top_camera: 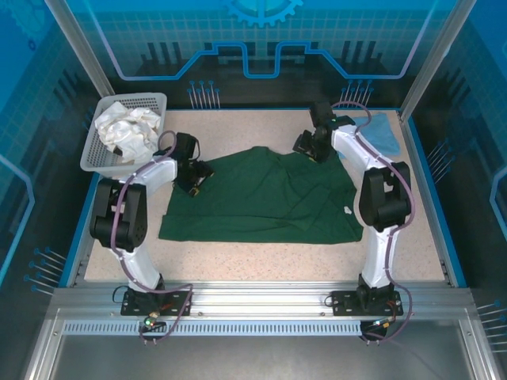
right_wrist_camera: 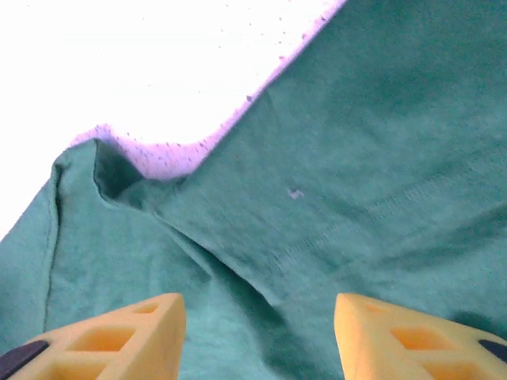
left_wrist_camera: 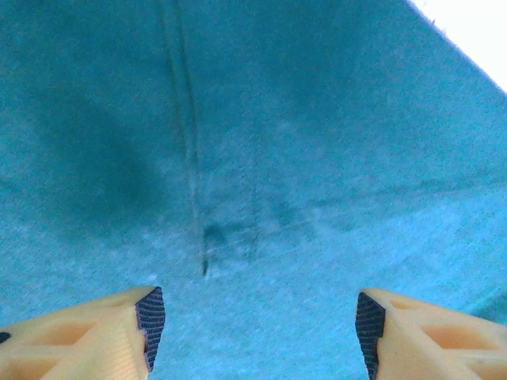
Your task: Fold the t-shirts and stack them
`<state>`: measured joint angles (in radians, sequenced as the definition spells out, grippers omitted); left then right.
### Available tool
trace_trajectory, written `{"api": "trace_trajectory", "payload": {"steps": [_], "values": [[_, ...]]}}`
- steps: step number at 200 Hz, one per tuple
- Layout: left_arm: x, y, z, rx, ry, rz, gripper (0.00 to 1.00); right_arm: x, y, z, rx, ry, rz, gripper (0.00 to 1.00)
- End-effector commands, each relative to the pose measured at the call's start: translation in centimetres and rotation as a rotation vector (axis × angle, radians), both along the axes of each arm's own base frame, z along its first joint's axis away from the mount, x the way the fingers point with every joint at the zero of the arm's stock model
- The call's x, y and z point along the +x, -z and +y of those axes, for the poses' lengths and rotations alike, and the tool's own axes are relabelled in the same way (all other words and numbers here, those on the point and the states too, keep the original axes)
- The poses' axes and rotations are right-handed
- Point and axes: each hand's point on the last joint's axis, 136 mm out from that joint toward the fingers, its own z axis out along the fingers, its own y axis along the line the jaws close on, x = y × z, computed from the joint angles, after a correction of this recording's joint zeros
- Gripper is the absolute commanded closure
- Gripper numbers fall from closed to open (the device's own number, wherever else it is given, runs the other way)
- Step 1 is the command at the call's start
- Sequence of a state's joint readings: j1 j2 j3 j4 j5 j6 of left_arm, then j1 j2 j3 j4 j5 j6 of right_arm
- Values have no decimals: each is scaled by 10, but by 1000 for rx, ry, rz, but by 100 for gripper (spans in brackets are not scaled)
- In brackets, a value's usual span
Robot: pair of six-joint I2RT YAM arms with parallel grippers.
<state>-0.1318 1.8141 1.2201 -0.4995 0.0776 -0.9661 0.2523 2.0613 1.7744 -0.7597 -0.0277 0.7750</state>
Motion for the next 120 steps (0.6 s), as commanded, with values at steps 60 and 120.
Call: {"api": "trace_trajectory", "payload": {"steps": [60,120], "values": [[12,15,-10,-78,-75,113,37,14,15,-12,7,55,94,45],[17,30,-12,-79,-59,154,48,29,39,-13,-62,68,219,41]]}}
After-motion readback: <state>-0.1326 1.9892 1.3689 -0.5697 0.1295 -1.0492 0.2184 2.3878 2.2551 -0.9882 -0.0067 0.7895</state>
